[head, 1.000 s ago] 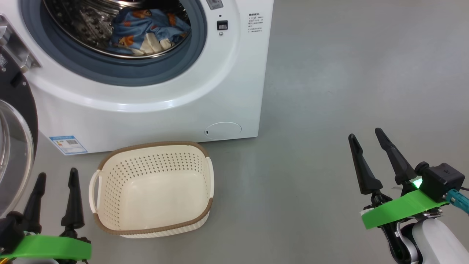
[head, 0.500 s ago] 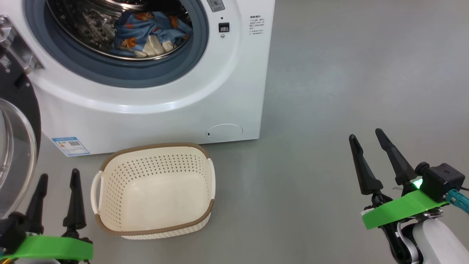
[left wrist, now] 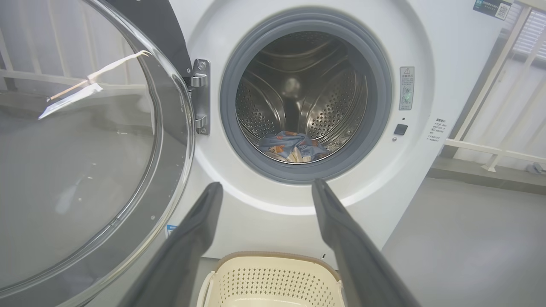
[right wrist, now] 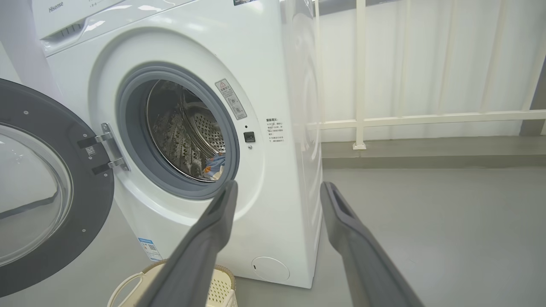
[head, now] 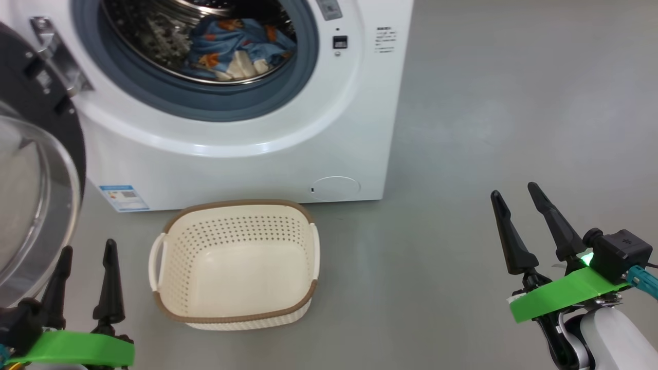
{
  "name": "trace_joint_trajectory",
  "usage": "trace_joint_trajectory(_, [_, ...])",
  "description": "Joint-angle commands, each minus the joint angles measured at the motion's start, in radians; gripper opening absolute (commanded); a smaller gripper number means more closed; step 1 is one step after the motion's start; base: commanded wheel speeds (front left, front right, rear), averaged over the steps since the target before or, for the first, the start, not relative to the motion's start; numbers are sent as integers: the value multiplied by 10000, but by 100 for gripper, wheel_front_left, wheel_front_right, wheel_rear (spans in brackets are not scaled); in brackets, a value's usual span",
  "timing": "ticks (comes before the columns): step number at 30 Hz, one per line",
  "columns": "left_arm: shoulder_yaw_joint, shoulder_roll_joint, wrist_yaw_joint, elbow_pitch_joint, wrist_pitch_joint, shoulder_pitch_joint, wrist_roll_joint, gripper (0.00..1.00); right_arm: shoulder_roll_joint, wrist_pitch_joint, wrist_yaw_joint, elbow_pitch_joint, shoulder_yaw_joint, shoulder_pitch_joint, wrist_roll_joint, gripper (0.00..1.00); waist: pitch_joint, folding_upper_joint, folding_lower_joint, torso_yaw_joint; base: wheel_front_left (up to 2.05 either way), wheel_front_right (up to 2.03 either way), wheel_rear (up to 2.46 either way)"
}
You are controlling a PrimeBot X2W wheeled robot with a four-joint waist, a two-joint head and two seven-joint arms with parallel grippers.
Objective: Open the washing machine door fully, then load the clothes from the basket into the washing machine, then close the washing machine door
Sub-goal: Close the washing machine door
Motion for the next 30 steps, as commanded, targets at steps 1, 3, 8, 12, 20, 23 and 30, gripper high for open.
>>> trace_joint_trajectory(1, [366, 279, -52, -112, -61, -126, 96, 100, -167, -78, 46, -194, 241, 77, 144, 100, -61, 0, 0, 281, 0, 0, 0])
trace_joint_trajectory(3, [384, 265, -38, -97, -61, -116, 120, 100, -182, -78, 46, -163, 265, 58, 163, 100, -102, 0, 0, 523, 0, 0, 0])
trace_joint_trajectory(8, [392, 231, 24, -84, -61, -50, 159, 100, -210, -78, 46, -78, 332, 29, 221, 100, -211, 0, 0, 1181, 0, 0, 0])
trace_joint_trajectory(12, [381, 234, 69, -60, -61, -25, 175, 100, -227, -78, 46, -25, 374, 11, 260, 100, -250, 0, 0, 1695, 0, 0, 0])
trace_joint_trajectory(20, [383, 208, 298, 78, -61, -19, 265, 100, -309, -78, 46, 71, 431, 13, 336, 100, -437, 0, 0, 2561, 0, 0, 0])
trace_joint_trajectory(23, [374, 162, 439, 204, -59, -27, 291, 100, -349, -78, 46, 108, 465, 27, 382, 100, -518, 0, 0, 2829, 0, 0, 0])
trace_joint_trajectory(30, [261, 42, 597, 251, -7, 5, 280, 100, -394, -78, 46, 168, 562, 69, 457, 100, -573, 0, 0, 3405, 0, 0, 0])
